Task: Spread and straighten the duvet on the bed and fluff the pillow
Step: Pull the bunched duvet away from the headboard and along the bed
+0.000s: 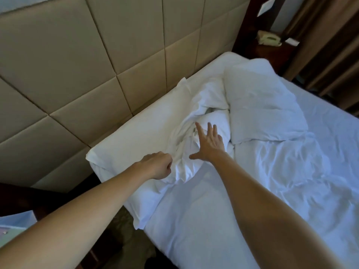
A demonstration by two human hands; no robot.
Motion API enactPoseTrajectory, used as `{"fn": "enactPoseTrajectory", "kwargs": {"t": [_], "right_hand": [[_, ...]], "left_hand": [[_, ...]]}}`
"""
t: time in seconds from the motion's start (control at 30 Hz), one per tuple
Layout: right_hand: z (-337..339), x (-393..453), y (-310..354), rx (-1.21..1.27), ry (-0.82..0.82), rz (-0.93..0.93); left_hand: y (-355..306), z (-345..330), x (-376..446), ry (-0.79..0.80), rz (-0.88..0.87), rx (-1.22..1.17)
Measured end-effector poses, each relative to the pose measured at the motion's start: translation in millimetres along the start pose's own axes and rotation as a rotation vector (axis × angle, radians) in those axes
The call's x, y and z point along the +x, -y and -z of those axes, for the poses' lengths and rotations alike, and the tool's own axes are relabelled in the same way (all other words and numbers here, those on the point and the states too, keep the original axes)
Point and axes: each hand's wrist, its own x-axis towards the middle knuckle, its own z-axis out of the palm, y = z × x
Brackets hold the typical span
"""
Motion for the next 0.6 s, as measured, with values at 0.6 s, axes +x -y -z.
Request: {"fn": "enactPoseTrajectory", "kwargs": {"t": [0.6], "right_hand": [[-4.8, 34.0, -43.8, 1.221, -0.364, -0.977]], "left_hand": [[-30.5, -73.6, 123.3, 0.175, 0.124, -0.258]]}}
